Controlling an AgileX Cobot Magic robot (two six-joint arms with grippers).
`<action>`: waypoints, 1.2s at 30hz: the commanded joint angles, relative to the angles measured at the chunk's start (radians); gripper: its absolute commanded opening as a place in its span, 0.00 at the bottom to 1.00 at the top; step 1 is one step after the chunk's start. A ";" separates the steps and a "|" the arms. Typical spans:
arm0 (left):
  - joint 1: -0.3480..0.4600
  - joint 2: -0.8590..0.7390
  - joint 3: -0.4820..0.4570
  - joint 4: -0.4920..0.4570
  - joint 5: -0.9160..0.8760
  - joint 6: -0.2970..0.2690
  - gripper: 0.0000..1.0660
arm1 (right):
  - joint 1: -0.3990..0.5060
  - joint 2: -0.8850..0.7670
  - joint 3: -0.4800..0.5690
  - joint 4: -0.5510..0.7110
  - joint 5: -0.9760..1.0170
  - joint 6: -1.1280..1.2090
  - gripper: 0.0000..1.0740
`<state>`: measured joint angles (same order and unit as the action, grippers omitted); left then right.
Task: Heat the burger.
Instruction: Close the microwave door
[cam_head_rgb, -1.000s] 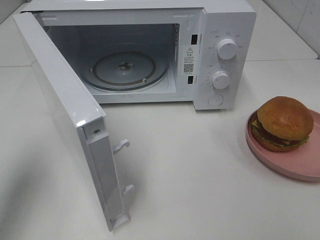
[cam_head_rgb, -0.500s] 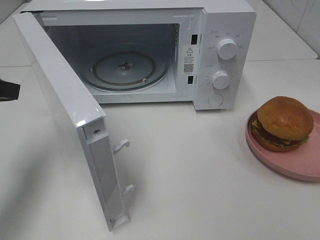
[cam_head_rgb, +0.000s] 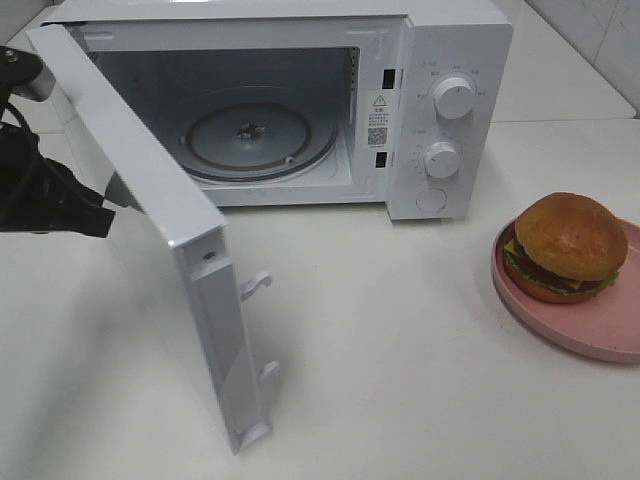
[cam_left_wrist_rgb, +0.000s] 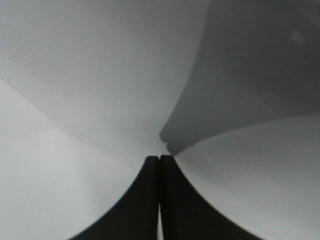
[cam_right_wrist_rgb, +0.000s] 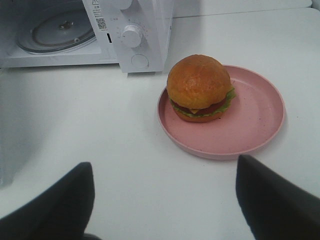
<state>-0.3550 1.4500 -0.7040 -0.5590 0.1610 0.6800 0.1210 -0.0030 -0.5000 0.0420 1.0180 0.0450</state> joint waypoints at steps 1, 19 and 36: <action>-0.050 0.026 -0.009 -0.016 -0.088 0.003 0.00 | -0.007 -0.028 0.003 -0.004 -0.014 -0.013 0.68; -0.223 0.126 -0.021 -0.013 -0.353 0.003 0.00 | -0.007 -0.028 0.003 -0.004 -0.014 -0.013 0.68; -0.249 0.429 -0.432 -0.013 -0.153 0.003 0.00 | -0.007 -0.028 0.003 -0.004 -0.014 -0.013 0.68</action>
<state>-0.5970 1.8550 -1.0980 -0.5620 -0.0300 0.6840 0.1210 -0.0030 -0.5000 0.0410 1.0180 0.0450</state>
